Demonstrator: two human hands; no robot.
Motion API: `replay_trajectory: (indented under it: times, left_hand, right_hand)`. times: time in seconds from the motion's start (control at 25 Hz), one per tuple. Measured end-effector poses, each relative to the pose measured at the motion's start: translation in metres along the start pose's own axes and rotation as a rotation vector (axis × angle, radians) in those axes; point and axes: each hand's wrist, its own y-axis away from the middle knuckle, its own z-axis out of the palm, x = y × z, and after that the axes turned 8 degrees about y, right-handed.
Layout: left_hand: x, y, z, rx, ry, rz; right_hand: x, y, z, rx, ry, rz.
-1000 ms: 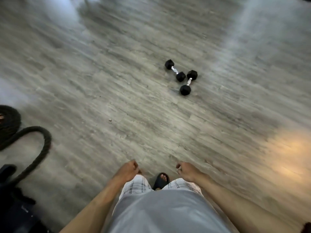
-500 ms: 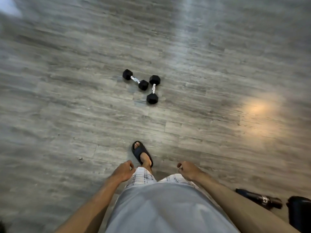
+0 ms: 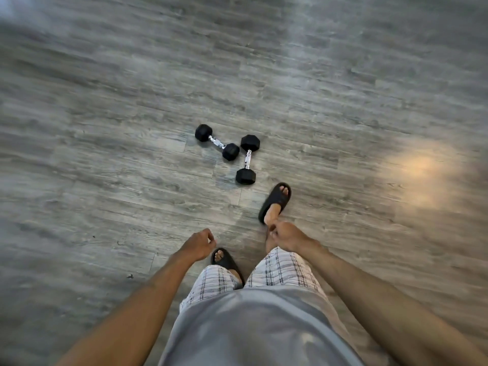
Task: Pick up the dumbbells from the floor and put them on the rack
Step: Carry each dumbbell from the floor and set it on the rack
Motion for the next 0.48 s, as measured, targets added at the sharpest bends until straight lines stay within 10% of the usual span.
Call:
replay_trajectory:
  times: [0.48]
  left_hand:
    - [0.169, -0.192, -0.039, 0.068, 0.283, -0.166]
  right_hand:
    - [0.026, -0.247, -0.16, -0.177, 0.075, -0.047]
